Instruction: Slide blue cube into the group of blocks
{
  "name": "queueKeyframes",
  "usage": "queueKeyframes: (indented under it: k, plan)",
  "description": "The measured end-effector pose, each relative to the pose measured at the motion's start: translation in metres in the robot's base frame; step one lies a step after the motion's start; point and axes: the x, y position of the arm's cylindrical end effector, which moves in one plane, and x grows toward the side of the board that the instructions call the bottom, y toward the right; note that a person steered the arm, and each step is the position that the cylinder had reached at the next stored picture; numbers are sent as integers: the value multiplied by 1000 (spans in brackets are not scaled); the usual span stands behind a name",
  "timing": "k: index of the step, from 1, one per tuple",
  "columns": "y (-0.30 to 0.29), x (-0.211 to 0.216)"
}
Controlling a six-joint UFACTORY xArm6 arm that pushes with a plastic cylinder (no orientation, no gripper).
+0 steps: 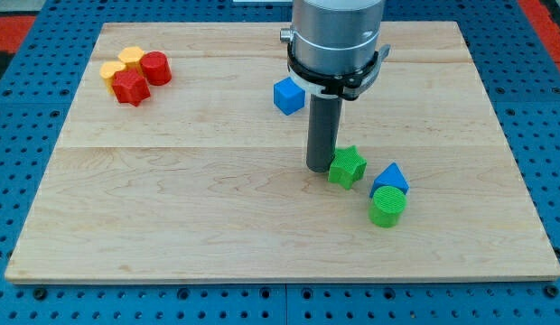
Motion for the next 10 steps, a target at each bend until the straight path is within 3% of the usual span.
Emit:
queueKeyframes:
  k: [2, 3, 5, 7, 10]
  plan:
    - [35, 5]
    - [25, -14]
    - [78, -107]
    - [33, -157]
    - [-68, -137]
